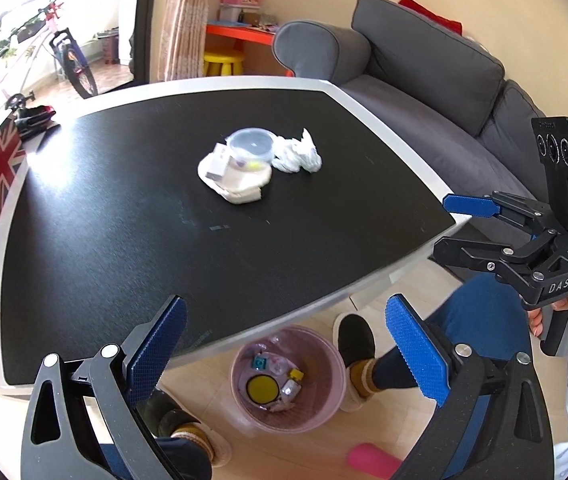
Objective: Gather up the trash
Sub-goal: 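Reach the right gripper to the crumpled white tissue and grasp it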
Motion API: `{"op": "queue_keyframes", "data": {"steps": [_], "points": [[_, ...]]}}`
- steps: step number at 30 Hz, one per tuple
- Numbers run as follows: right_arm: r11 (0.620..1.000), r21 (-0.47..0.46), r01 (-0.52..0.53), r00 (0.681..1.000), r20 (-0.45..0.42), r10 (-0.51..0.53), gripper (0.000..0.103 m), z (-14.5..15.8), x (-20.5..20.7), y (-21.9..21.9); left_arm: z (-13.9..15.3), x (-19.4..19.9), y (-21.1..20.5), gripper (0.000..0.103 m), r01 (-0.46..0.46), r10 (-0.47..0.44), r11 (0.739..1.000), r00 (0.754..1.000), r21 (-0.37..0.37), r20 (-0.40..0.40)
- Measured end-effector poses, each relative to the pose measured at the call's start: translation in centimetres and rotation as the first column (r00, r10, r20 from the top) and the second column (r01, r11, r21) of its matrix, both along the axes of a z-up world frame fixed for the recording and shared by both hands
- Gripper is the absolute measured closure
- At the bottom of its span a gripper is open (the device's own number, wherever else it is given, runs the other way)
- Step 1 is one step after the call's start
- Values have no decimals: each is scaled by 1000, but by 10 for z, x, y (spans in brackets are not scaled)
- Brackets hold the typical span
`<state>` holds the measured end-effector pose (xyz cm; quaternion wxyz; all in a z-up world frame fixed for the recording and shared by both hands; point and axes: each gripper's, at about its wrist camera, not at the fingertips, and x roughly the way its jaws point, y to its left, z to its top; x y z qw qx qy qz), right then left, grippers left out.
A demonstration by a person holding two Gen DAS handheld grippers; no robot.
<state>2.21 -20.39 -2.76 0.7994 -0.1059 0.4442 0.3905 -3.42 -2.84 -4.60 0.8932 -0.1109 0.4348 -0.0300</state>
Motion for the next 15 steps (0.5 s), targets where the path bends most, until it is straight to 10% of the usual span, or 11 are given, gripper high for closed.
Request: {"op": "queue_keyframes", "data": {"steps": [15], "points": [[998, -66, 4, 1000, 31, -2, 9, -2, 85, 44, 8, 22, 23, 7, -40, 40, 999, 999, -20, 22]]}}
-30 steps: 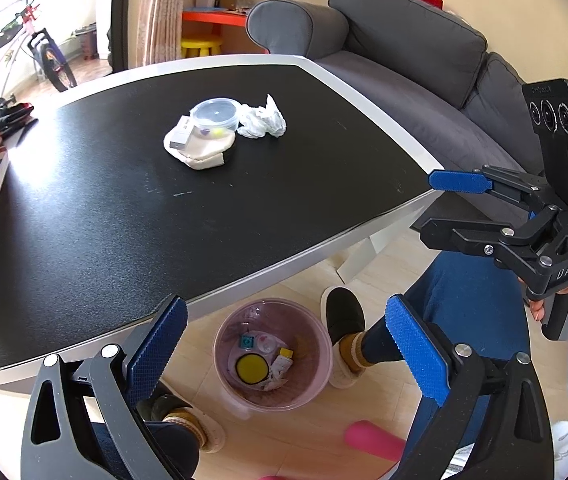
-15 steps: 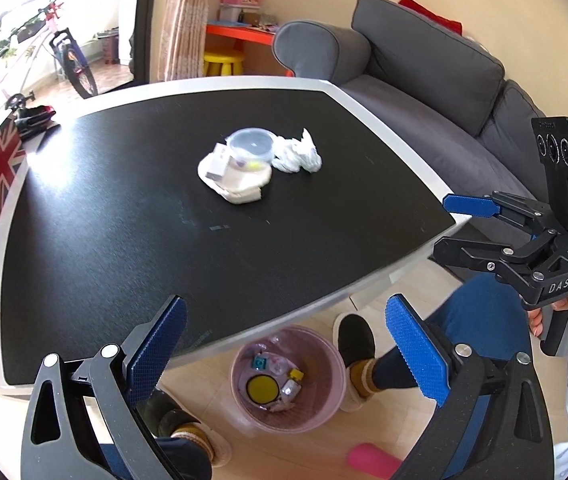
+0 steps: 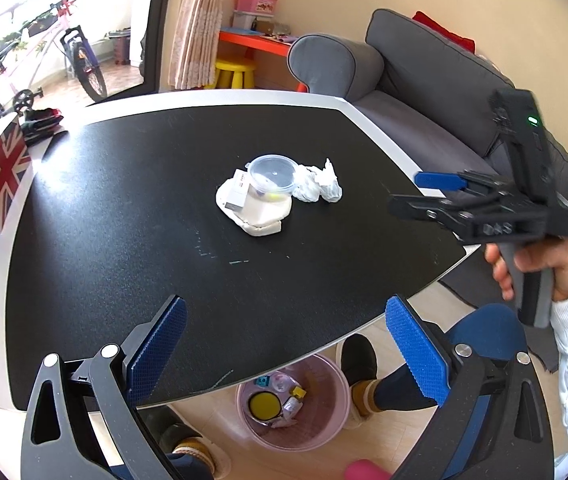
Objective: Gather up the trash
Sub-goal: 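Reach the right gripper to the crumpled white tissue and grasp it, then grasp the clear plastic container with the left gripper while the right lifts the tissue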
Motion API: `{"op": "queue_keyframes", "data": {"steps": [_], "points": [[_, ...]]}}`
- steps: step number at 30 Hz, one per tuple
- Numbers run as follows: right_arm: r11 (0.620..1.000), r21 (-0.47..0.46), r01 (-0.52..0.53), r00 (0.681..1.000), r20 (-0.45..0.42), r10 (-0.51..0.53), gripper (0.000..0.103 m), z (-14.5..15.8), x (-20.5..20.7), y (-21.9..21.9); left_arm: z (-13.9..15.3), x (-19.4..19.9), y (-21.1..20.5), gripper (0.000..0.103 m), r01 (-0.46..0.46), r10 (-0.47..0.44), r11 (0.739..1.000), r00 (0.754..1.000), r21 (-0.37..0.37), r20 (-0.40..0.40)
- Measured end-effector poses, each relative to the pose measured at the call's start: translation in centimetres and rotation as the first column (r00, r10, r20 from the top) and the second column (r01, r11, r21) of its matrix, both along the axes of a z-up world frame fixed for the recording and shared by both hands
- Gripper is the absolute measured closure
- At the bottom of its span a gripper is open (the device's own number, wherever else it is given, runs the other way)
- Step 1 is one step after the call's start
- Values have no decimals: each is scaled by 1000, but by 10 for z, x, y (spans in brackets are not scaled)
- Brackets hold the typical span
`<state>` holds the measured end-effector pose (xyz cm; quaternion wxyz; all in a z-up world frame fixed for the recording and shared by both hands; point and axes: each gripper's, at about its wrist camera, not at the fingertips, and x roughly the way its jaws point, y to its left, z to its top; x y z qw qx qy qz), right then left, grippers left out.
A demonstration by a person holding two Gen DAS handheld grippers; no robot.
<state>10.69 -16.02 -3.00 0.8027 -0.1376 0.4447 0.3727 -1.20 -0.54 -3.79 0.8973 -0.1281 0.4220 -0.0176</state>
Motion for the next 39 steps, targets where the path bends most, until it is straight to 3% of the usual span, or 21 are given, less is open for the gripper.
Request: {"op": "queue_keyframes", "data": {"steps": [14, 22, 24, 27, 32, 39], "points": [[990, -124, -69, 998, -22, 67, 10, -38, 42, 42, -2, 11, 15, 7, -22, 22, 1000, 1000, 3, -18], [989, -119, -85, 996, -47, 79, 56, -50, 52, 48, -5, 20, 17, 7, -21, 21, 1000, 999, 3, -32], [989, -120, -90, 995, -48, 85, 77, -52, 53, 49, -7, 24, 17, 7, -20, 21, 1000, 999, 4, -37], [989, -113, -92, 995, -57, 86, 92, -54, 54, 48, -10, 30, 17, 7, -18, 18, 1000, 999, 1, -40], [991, -95, -90, 995, -49, 85, 98, -50, 55, 47, -13, 42, 17, 7, -11, 12, 1000, 999, 5, -48], [996, -61, -65, 997, -42, 62, 99, -35, 60, 43, -14, 65, 13, 7, 5, -4, 1000, 998, 13, -56]]}}
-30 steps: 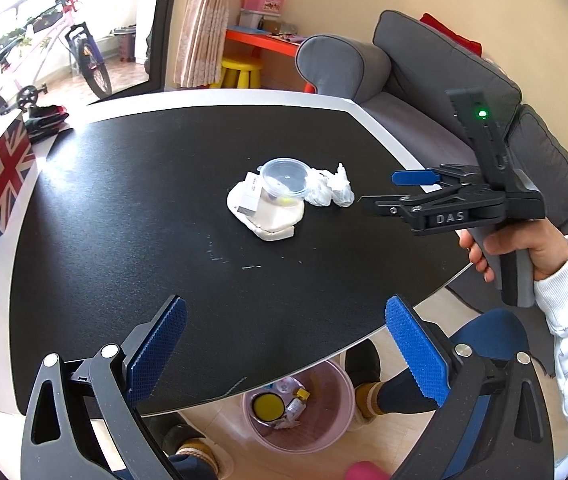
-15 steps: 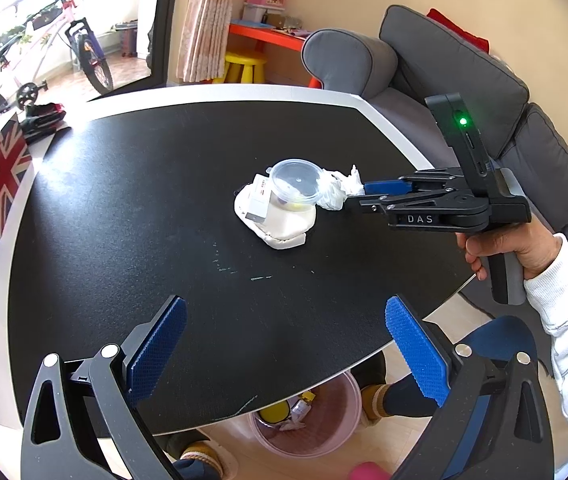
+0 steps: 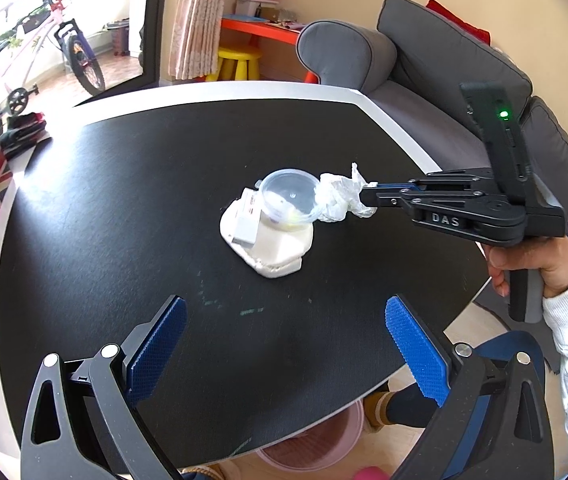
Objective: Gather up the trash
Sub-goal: 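Grasp the clear plastic container with the left gripper while the right lifts the tissue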
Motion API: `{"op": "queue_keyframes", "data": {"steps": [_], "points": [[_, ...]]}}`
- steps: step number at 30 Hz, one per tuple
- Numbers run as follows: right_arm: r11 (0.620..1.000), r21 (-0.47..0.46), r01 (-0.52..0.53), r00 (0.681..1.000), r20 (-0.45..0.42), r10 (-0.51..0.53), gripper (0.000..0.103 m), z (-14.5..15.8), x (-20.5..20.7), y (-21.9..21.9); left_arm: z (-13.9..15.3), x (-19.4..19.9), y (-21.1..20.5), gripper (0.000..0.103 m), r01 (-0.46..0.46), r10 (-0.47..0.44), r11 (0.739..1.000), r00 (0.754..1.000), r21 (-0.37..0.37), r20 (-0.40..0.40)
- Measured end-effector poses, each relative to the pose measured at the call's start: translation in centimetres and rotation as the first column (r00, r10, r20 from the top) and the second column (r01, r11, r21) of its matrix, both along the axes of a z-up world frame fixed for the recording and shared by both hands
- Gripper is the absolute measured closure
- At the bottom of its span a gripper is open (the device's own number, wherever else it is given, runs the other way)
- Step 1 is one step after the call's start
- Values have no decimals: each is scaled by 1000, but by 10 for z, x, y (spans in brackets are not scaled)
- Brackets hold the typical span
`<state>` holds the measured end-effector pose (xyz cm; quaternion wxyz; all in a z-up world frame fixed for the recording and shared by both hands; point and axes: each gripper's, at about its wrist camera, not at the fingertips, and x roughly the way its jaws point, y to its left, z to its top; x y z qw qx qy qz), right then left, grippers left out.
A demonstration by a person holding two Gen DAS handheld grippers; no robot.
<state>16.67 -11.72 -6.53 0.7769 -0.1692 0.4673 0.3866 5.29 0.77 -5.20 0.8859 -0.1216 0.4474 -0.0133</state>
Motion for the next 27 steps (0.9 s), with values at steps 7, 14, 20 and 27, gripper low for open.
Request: {"op": "queue_keyframes", "data": {"steps": [7, 14, 20, 27], "points": [[1000, 18, 19, 1000, -4, -19, 99, 12, 6, -6, 1, 26, 0, 7, 10, -10, 1000, 1000, 1, -15], [999, 13, 34, 999, -7, -34, 99, 13, 9, -13, -2, 52, -2, 7, 27, -27, 1000, 999, 5, -42], [998, 5, 57, 998, -9, -57, 99, 13, 13, -20, -5, 76, -3, 7, 62, -61, 998, 996, 2, -71], [997, 2, 83, 996, -9, -83, 99, 13, 19, -31, -12, 97, -5, 7, 94, -92, 996, 989, 8, -113]]}}
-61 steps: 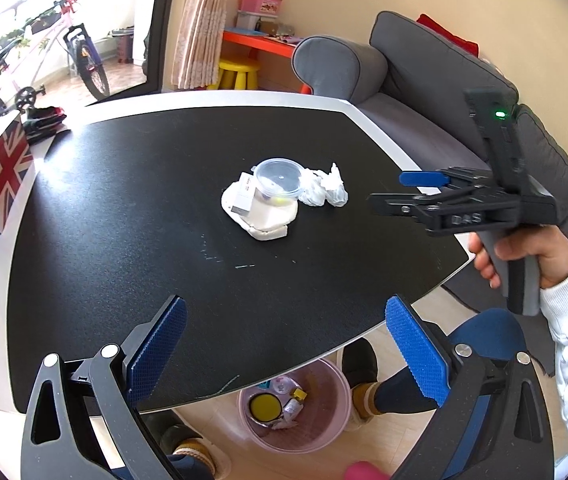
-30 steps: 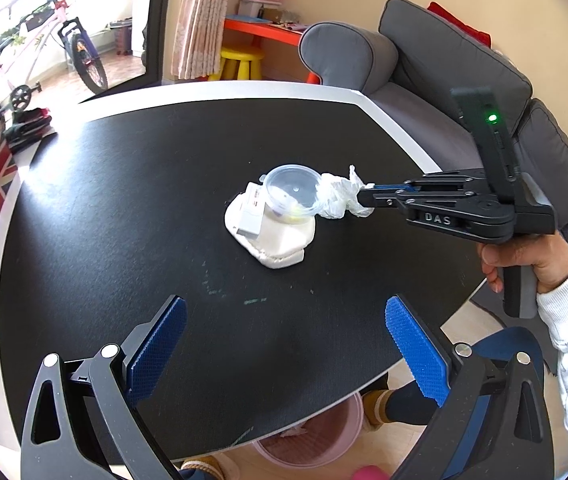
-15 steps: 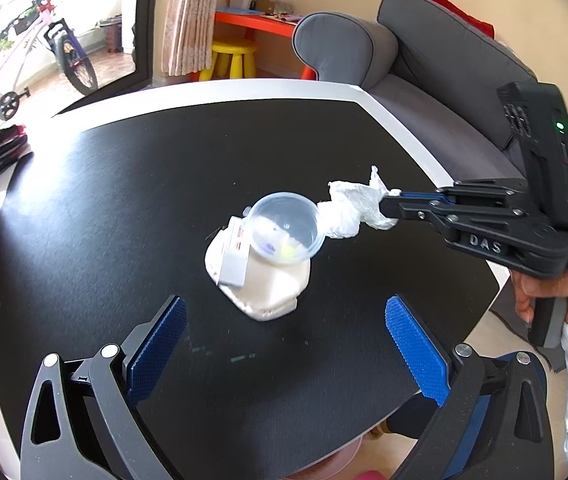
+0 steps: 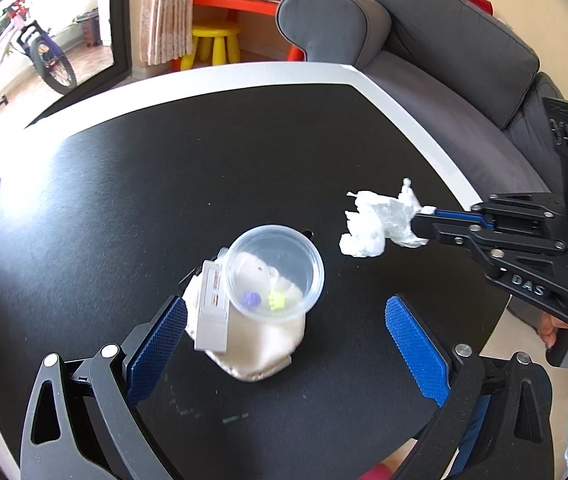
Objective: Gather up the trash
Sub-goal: 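Grasp the clear plastic container with the left gripper while the right lifts the tissue, then carry both items to the pink bin and open the right gripper to drop the tissue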
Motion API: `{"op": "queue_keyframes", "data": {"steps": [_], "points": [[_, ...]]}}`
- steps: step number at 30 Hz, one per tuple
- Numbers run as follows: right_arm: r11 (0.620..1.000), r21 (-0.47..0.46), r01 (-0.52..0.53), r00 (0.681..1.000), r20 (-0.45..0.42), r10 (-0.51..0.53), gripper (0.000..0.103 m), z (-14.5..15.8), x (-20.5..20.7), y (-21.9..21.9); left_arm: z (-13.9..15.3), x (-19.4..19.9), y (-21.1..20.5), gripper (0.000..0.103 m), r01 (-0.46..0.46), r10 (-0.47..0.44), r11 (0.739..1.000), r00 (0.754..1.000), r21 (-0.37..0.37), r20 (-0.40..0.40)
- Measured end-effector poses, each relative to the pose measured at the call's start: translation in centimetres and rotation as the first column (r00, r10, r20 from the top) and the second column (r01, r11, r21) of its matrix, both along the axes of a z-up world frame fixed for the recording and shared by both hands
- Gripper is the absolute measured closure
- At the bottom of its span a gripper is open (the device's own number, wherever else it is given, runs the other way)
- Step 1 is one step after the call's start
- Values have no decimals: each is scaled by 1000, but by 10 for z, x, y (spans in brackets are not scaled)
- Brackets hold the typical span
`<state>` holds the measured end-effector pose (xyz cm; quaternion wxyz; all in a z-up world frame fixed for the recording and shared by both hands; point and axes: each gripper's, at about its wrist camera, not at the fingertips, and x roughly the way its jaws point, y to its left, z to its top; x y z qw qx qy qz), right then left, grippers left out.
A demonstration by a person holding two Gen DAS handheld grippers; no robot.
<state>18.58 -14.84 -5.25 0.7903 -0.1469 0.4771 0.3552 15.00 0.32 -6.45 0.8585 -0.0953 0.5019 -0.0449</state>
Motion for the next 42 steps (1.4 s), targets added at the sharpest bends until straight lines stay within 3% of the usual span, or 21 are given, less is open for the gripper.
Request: {"op": "queue_keyframes", "data": {"steps": [6, 10, 15, 20, 31, 42], "points": [[1000, 0, 12, 1000, -3, -12, 99, -2, 4, -5, -8, 10, -2, 8, 19, -18, 1000, 1000, 5, -24], [1000, 2, 13, 1000, -7, -13, 99, -4, 5, -6, -14, 16, -3, 18, 20, -20, 1000, 999, 11, -38], [1000, 4, 13, 1000, -10, -13, 99, -5, 5, -6, -18, 16, -2, 19, 12, -11, 1000, 999, 18, -38], [1000, 4, 13, 1000, -10, -13, 99, -5, 5, -6, -16, 18, -2, 42, 11, -9, 999, 999, 38, -38], [1000, 8, 11, 1000, -13, -11, 99, -8, 5, -5, -14, 19, -3, 44, 11, -11, 999, 1000, 30, -18], [1000, 19, 0, 1000, 7, 0, 99, 2, -2, -3, 8, 9, -9, 44, 18, -20, 999, 999, 48, 33]]}}
